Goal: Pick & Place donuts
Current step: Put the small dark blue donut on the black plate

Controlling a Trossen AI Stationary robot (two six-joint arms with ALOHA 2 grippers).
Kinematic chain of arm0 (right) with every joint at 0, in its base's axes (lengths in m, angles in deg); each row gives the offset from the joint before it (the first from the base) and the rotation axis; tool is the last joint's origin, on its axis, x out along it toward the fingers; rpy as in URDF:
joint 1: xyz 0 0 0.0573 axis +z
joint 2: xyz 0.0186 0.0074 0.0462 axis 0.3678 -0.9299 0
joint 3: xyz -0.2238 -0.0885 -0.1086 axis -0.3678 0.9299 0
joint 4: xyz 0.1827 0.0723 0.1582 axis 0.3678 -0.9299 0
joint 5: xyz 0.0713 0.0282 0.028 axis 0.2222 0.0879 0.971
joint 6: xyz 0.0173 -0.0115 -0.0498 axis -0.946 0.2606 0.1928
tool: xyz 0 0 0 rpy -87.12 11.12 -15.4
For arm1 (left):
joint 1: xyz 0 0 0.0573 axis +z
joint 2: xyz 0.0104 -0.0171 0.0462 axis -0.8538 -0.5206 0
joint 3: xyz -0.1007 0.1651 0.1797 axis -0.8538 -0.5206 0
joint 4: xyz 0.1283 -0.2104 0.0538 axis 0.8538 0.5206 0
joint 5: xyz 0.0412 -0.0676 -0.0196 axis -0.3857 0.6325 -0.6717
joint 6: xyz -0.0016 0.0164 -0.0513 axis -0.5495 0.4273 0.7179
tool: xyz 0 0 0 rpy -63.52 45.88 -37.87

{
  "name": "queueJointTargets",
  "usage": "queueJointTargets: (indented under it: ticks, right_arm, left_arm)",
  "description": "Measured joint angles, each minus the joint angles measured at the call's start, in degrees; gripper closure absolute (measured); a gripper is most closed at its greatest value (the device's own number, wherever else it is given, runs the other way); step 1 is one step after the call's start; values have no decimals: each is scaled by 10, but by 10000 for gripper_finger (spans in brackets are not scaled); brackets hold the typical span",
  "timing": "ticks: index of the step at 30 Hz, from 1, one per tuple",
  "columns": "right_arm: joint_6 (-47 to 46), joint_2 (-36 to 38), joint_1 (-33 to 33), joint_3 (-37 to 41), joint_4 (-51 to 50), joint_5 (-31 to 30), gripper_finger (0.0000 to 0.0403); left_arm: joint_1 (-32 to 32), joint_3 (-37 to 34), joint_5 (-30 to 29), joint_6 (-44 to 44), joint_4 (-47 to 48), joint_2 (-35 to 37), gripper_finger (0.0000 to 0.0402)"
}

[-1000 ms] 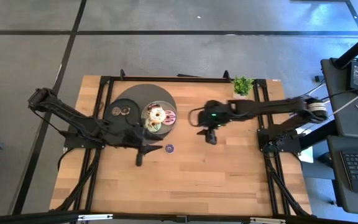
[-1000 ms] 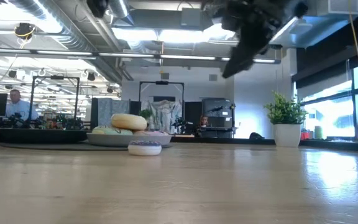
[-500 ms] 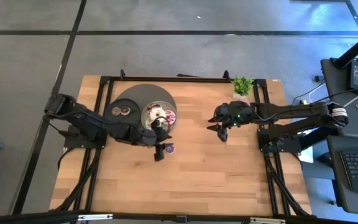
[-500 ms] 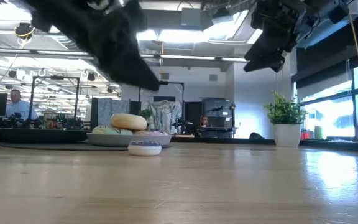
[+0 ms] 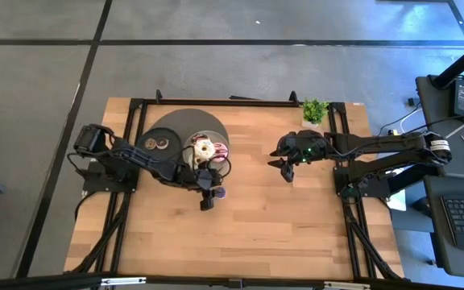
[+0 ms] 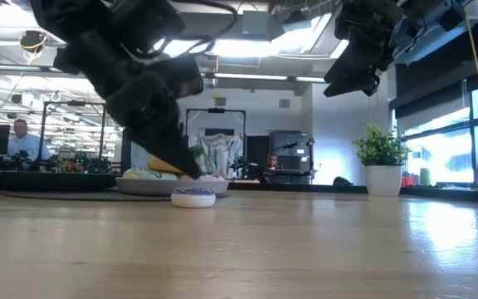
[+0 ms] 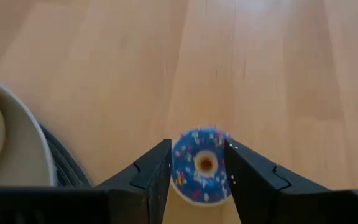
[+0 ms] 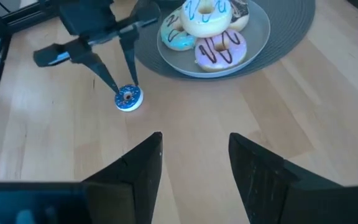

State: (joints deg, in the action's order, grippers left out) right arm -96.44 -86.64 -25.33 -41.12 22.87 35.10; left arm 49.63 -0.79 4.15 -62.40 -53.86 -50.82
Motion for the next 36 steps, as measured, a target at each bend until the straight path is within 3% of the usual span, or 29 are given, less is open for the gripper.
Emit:
queueJointTargets:
  ticks: [12,28,36]
  right_arm:
    - [0,0,0,0,0,0,217]
    - [-1,0,0,0,0,1,217]
    - [-2,0,0,0,0,1,217]
  left_arm:
    - [0,0,-7,15,-4,-38,258]
    - [0,0,-7,16,-13,-38,259]
    - [0,0,-9,4,-12,-38,300]
